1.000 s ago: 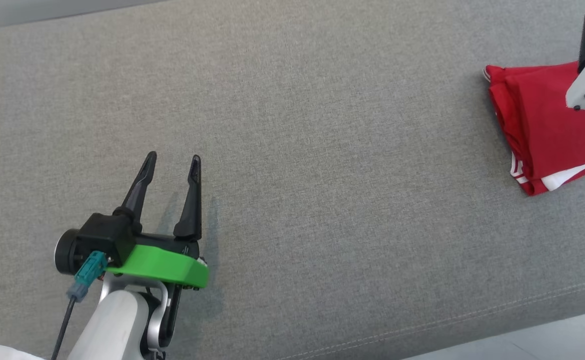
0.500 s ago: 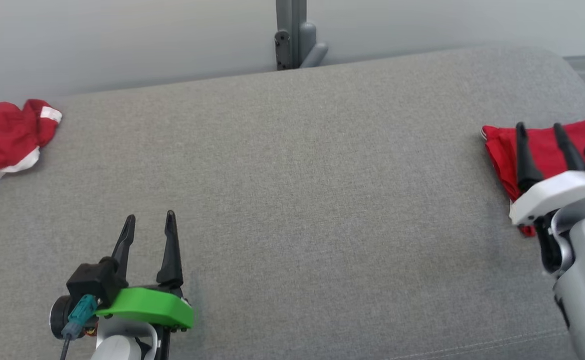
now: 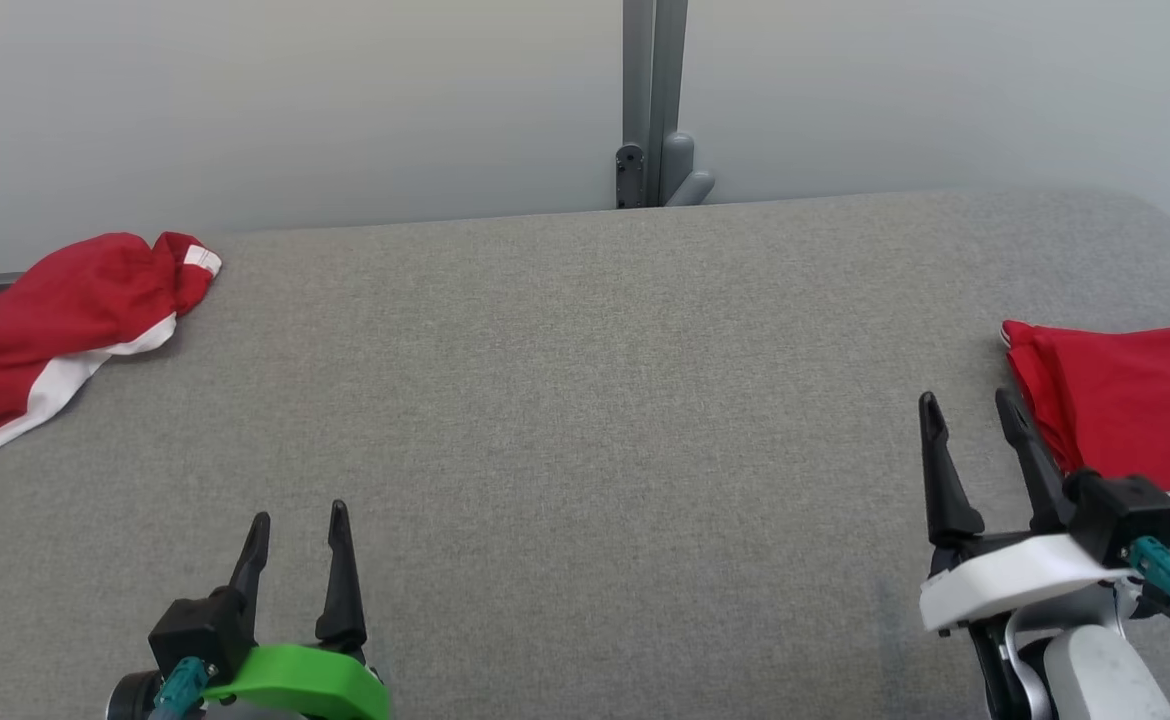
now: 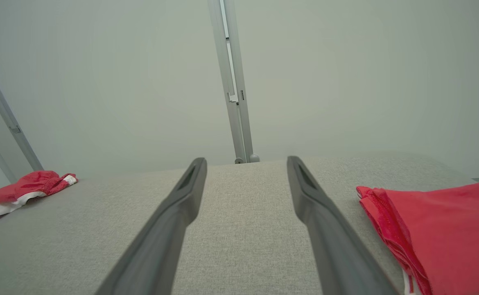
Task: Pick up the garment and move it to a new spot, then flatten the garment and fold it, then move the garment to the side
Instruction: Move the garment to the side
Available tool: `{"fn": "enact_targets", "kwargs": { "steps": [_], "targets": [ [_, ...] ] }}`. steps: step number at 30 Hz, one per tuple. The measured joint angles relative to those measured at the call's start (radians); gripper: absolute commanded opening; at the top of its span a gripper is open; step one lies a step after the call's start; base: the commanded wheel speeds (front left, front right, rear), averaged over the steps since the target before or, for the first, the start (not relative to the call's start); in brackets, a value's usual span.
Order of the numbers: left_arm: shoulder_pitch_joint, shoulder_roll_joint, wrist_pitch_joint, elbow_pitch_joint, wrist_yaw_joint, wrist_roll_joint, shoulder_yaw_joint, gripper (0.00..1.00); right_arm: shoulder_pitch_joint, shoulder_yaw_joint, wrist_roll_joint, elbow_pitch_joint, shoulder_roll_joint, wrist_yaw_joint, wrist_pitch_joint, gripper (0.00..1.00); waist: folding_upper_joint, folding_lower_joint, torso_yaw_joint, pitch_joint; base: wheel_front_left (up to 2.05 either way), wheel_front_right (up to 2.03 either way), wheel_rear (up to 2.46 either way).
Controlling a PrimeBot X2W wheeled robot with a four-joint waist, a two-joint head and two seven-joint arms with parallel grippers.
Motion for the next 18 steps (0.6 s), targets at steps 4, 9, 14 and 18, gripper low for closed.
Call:
{"fn": "enact_targets", "kwargs": {
  "steps": [4, 9, 14, 18],
  "targets": [
    [0.019, -0.013, 0.000, 0.019, -0.010, 0.018, 0.004, 1.00, 0.071, -0.015, -0.025, -0.055, 0.031, 0.000, -0.001, 1.00, 0.0000, 0.0000, 0.009, -0.004, 0.00, 0.00, 0.00],
    [0.027, -0.025, 0.000, 0.033, -0.021, 0.030, 0.021, 1.00, 0.140, -0.024, -0.016, -0.072, 0.038, 0.000, -0.004, 1.00, 0.0000, 0.0000, 0.016, -0.007, 0.00, 0.00, 0.00],
    [0.030, -0.032, 0.000, 0.051, -0.030, 0.049, 0.029, 1.00, 0.167, -0.009, -0.002, -0.063, 0.040, 0.000, -0.004, 1.00, 0.0000, 0.0000, 0.016, -0.008, 0.00, 0.00, 0.00],
    [0.029, -0.034, 0.000, 0.054, -0.037, 0.062, 0.038, 1.00, 0.167, -0.009, -0.001, -0.056, 0.039, 0.000, -0.001, 1.00, 0.0000, 0.0000, 0.013, -0.010, 0.00, 0.00, 0.00]
  ]
}}
